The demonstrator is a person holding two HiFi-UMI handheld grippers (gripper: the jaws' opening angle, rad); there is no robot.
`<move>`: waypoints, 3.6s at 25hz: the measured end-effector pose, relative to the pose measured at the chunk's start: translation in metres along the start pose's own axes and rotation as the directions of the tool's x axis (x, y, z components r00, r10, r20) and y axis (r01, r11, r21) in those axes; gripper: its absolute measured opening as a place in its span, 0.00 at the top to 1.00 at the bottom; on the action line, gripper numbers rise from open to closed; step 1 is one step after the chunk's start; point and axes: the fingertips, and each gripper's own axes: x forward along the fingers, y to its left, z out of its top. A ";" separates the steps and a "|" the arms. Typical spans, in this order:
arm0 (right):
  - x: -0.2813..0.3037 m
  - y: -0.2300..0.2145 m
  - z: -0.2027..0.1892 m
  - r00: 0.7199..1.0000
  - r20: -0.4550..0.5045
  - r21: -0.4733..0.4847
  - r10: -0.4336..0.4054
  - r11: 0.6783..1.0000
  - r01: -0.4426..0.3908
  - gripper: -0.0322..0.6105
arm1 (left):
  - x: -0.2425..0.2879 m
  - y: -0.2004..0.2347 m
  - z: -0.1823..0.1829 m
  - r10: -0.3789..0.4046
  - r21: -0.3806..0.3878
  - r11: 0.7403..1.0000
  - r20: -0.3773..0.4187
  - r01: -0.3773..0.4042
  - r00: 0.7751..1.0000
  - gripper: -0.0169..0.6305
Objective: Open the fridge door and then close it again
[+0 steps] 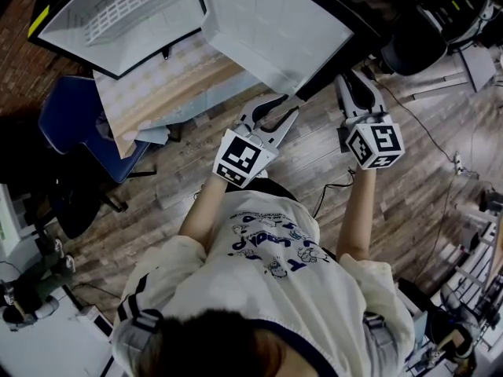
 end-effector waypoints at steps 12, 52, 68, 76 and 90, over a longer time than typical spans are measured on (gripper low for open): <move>-0.023 0.062 -0.006 0.992 -0.019 -0.032 0.123 0.992 -0.123 0.81 | -0.019 -0.020 -0.001 0.023 0.016 1.000 0.016 -0.023 1.000 0.81; 0.005 0.353 -0.009 0.647 -0.066 -0.048 0.759 0.645 -0.762 0.84 | -0.222 0.068 -0.035 0.562 -0.087 0.824 0.001 -0.559 0.827 0.79; 0.071 0.452 0.007 0.601 -0.047 -0.048 0.798 0.599 -0.799 0.84 | -0.305 0.157 -0.044 0.696 -0.146 0.712 0.010 -0.687 0.718 0.77; 0.116 0.470 0.015 0.635 -0.030 -0.045 0.772 0.634 -0.772 0.84 | -0.336 0.209 -0.046 0.732 -0.163 0.675 0.018 -0.720 0.682 0.75; 0.202 0.469 0.010 0.786 -0.031 -0.003 0.617 0.787 -0.617 0.84 | -0.374 0.303 -0.047 0.792 -0.197 0.601 0.017 -0.775 0.610 0.77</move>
